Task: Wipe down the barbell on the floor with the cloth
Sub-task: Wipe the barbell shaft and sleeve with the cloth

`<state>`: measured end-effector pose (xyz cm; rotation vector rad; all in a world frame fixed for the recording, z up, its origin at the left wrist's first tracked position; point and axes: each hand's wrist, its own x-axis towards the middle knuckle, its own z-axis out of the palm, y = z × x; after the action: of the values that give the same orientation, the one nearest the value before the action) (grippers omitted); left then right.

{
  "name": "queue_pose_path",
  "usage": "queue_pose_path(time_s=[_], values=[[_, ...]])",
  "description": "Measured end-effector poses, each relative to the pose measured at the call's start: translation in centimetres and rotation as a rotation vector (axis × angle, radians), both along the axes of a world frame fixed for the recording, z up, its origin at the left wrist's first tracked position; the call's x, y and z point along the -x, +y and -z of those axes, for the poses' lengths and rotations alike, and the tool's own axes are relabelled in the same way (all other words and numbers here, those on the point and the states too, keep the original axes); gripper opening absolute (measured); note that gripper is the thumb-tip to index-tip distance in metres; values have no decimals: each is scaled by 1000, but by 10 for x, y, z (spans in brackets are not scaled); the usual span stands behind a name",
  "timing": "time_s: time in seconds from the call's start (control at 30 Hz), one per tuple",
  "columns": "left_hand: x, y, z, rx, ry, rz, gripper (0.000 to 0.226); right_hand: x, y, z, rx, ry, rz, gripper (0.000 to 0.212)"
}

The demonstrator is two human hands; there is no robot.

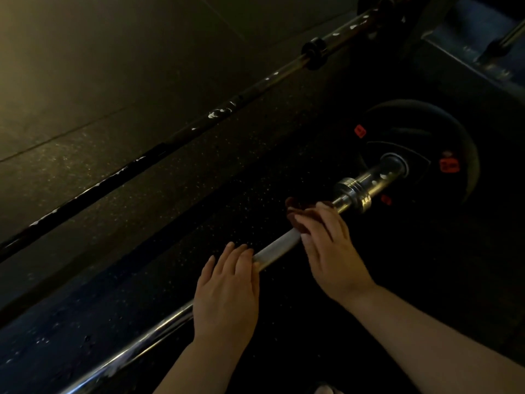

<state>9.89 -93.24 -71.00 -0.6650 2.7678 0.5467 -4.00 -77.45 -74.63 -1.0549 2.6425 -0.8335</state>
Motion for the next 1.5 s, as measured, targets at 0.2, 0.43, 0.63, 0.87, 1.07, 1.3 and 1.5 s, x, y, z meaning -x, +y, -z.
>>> queue_pose_path(time_s=[0.2,0.43,0.63,0.87,1.07,1.3,1.5], values=[[0,-2,3,-32,10,1,53,15,-14,-14,42,-108,270,41],[-3,-5,1,-48,-2,5,54,29,-4,-13,-30,-66,-20,37],[-11,-3,-1,43,-63,-6,58,-37,-42,-9,41,-74,144,40],[-36,-2,10,171,-70,-113,63,-13,-21,2,-51,108,-67,43],[-42,-4,11,141,-49,-101,67,-80,-60,-3,-73,94,-83,39],[-65,-11,12,162,31,-222,62,-56,-50,-5,-64,85,149,41],[-76,-16,14,151,24,-143,68,-92,-62,-6,-126,220,-297,35]])
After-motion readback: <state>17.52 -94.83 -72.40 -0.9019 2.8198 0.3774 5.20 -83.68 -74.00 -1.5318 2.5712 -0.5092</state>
